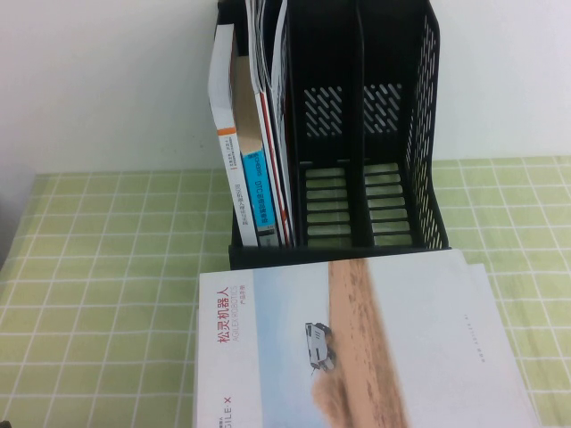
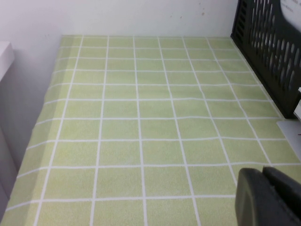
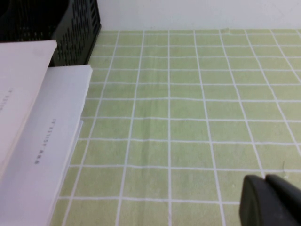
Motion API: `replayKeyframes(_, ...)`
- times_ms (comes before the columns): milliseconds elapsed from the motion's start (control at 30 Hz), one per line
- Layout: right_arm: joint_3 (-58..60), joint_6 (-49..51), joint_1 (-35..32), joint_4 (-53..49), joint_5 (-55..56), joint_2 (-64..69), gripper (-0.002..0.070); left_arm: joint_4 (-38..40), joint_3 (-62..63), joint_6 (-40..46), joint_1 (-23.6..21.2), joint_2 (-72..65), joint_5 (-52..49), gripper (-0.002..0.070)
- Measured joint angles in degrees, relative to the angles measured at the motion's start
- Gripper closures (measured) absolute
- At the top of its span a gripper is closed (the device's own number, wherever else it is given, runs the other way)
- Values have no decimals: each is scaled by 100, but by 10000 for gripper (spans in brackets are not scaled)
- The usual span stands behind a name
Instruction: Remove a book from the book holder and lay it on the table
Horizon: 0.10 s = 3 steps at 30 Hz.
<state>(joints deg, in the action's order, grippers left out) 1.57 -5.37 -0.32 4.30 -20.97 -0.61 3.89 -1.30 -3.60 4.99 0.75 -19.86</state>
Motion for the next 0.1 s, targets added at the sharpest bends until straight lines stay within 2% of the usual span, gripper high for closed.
replayKeyframes(100,0,-4,0,0,0,0,678,0,0,0,0,0,0,676)
